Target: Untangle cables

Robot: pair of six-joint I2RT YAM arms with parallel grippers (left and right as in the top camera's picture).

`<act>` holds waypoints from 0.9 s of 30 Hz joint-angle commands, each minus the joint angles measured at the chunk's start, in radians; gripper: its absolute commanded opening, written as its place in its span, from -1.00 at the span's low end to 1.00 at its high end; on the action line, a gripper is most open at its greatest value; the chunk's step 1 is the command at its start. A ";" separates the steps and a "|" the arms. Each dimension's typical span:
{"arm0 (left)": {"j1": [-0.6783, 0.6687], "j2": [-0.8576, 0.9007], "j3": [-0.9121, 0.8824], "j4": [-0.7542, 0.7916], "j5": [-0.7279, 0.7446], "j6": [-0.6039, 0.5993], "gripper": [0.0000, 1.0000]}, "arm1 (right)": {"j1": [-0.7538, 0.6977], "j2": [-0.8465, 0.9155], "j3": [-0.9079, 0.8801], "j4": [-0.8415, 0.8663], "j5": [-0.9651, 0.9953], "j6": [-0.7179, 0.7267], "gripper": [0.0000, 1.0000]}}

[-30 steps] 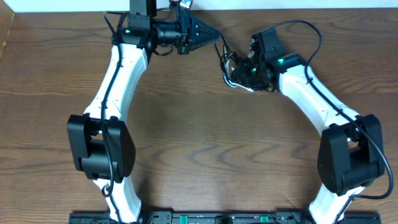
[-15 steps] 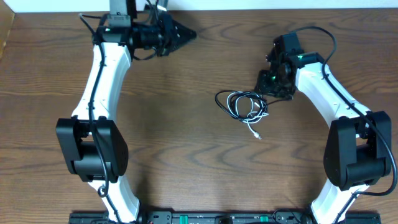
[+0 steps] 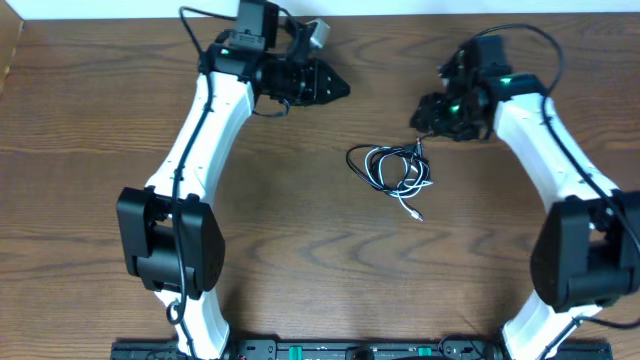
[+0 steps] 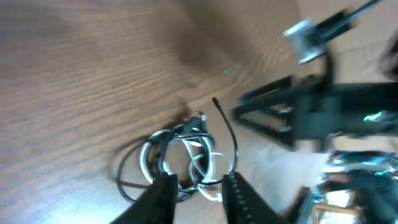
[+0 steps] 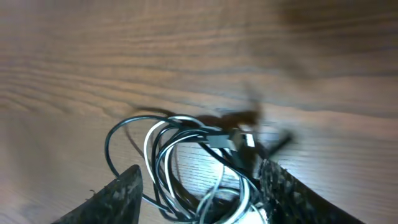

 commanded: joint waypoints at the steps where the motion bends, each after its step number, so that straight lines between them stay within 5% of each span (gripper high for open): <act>1: 0.008 0.006 0.017 0.000 -0.137 0.214 -0.26 | -0.026 -0.061 0.025 -0.023 -0.019 -0.013 0.16; 4: 0.008 0.006 0.018 -0.008 -0.251 0.320 0.04 | -0.030 -0.070 0.025 -0.037 -0.018 -0.031 0.17; 13: 0.007 0.021 0.017 -0.161 -0.235 0.693 0.13 | -0.029 -0.071 0.024 -0.042 0.007 -0.031 0.19; 27: 0.007 0.220 0.017 -0.152 -0.153 0.731 0.16 | -0.029 -0.071 0.024 -0.057 0.037 -0.050 0.23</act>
